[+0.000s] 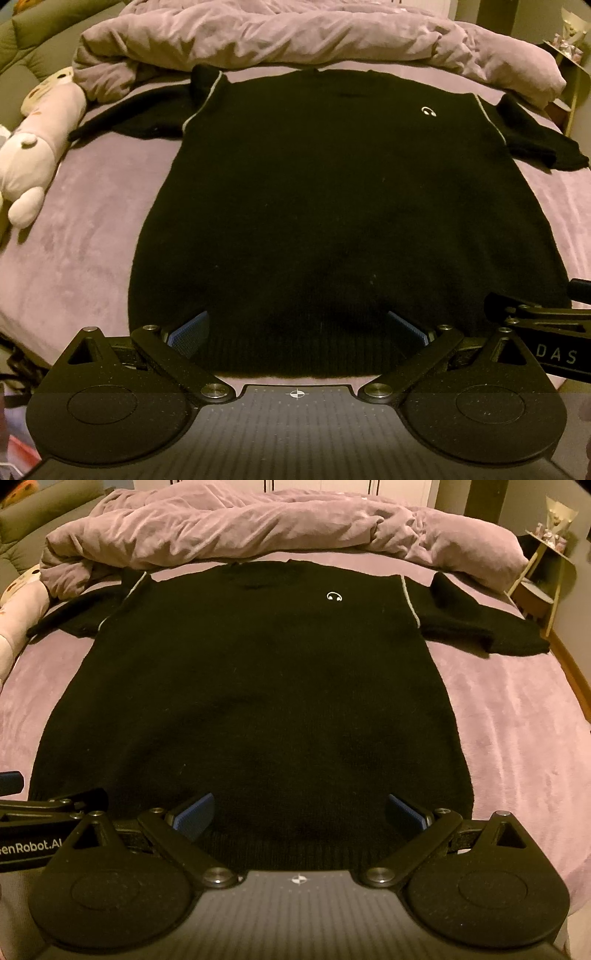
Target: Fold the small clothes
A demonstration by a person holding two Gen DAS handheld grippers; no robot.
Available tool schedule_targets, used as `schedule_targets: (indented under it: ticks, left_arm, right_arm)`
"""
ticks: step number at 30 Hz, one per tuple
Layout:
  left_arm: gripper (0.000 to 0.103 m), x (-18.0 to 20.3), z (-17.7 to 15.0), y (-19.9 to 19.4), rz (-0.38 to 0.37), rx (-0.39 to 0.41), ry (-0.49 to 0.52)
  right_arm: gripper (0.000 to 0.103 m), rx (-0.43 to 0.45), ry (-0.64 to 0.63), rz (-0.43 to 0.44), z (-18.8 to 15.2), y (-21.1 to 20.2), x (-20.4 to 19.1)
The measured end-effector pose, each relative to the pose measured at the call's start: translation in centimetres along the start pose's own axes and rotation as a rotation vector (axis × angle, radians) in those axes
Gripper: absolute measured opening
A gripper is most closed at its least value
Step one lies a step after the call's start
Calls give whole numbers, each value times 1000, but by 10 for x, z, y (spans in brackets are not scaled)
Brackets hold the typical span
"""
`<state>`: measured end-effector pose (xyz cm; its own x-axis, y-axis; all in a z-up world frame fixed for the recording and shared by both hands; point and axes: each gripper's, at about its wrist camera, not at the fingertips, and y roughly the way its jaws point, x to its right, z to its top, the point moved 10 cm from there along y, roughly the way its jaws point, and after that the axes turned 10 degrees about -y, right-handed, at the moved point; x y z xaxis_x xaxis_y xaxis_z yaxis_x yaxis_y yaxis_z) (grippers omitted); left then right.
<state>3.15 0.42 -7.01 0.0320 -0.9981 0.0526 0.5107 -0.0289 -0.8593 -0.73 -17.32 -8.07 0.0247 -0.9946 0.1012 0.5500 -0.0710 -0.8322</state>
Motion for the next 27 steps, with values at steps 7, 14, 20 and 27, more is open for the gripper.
schedule_targets:
  ticks: [7, 14, 20, 27]
  left_arm:
    - [103, -3, -3, -2, -4, -1, -2]
    - [103, -8, -9, -7, -35, 11, 6]
    - [103, -28, -13, -2, 0, -11, -30]
    - [103, -25, -12, 16, 73, -46, -32]
  right_arm:
    - [99, 2, -2, 5, -2, -2, -1]
    - [99, 8, -8, -8, -7, -8, -6]
    - [99, 9, -1, 84, 1, 6, -21]
    - [99, 60, 203, 282, 13, 38, 12]
